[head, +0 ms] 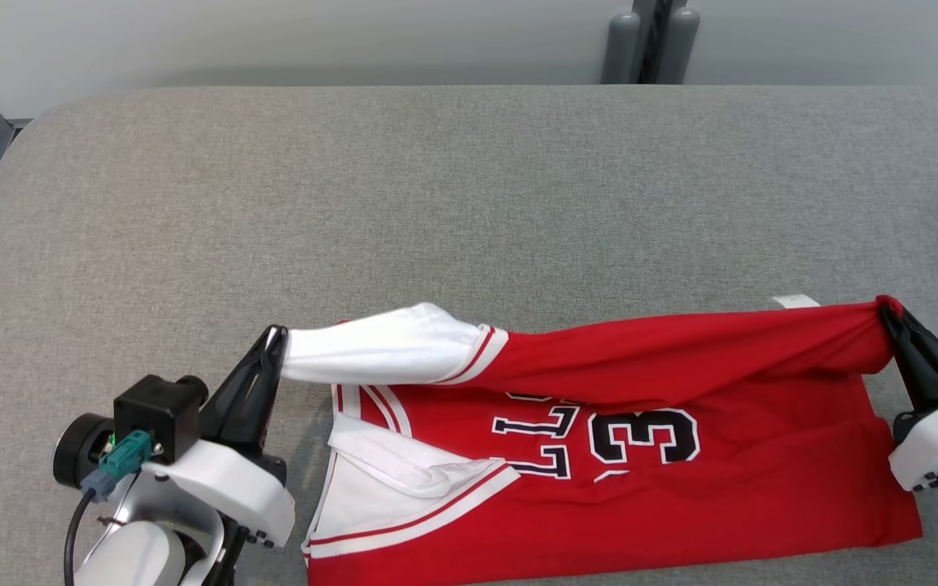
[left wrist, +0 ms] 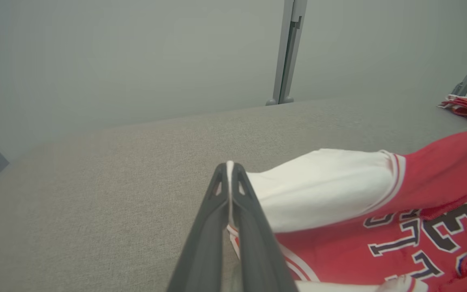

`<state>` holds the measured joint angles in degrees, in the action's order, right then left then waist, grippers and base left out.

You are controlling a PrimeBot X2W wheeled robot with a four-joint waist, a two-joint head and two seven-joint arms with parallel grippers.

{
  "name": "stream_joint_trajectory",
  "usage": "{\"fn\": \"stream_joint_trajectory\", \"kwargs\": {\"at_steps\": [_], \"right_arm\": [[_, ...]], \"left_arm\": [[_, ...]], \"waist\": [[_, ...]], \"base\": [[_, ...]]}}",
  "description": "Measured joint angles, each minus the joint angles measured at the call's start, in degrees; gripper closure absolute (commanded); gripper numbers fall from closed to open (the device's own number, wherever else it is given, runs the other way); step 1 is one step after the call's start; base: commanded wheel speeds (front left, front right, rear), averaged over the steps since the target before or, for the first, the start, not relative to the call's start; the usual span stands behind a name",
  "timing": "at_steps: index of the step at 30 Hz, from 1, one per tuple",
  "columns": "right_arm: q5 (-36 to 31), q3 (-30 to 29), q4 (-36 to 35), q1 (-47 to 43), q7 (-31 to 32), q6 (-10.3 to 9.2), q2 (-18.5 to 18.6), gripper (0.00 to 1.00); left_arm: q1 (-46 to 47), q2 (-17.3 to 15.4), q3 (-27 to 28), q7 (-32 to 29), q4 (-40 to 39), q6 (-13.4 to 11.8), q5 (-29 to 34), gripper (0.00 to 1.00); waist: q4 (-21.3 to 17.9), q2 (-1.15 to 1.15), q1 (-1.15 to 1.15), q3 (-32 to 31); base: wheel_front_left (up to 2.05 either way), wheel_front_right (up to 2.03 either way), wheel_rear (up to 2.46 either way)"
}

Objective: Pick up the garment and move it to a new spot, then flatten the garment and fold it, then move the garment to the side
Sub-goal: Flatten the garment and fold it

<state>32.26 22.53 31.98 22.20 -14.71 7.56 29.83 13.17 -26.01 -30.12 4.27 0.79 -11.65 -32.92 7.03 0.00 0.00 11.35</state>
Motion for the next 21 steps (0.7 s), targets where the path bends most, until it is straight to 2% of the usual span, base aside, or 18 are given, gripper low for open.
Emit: {"fn": "stream_joint_trajectory", "kwargs": {"at_steps": [3, 6, 11, 15, 21], "right_arm": [[-1.8, -0.5, -2.1, -1.7, -0.1, 0.0, 1.1, 1.0], [-4.4, -3.5, -2.8, -3.0, -0.2, 0.0, 2.0, 1.0], [-7.8, -7.3, -5.5, -5.4, -0.2, 0.0, 1.1, 1.0], [-9.0, -6.3, -7.5, -6.9, -0.2, 0.0, 1.0, 1.0], [-10.2, -4.5, -9.0, -8.6, -0.3, 0.0, 2.9, 1.0]], "left_arm": [[-1.5, -1.0, -0.4, -0.5, -1.7, 0.0, 0.0, 1.0], [-2.8, -1.7, -0.5, -0.8, -3.3, 0.1, -0.5, 1.0], [-4.1, -2.6, -0.6, -1.5, -5.0, -0.2, -0.5, 1.0], [-4.7, -3.0, -1.3, -2.0, -6.0, 0.0, -0.8, 1.0], [-6.1, -4.2, -2.2, -2.9, -7.0, 0.3, -0.8, 1.0]], "waist": [[-0.1, 0.0, 0.0, 0.0], [-0.2, 0.0, 0.0, 0.2], [-0.4, 0.0, 0.0, 0.5], [-0.4, 0.0, 0.0, 0.8], [-0.4, 0.0, 0.0, 1.0]], "base": [[0.0, 0.0, 0.0], [0.0, 0.0, 0.0], [0.0, 0.0, 0.0], [0.0, 0.0, 0.0], [0.0, 0.0, 0.0]]}}
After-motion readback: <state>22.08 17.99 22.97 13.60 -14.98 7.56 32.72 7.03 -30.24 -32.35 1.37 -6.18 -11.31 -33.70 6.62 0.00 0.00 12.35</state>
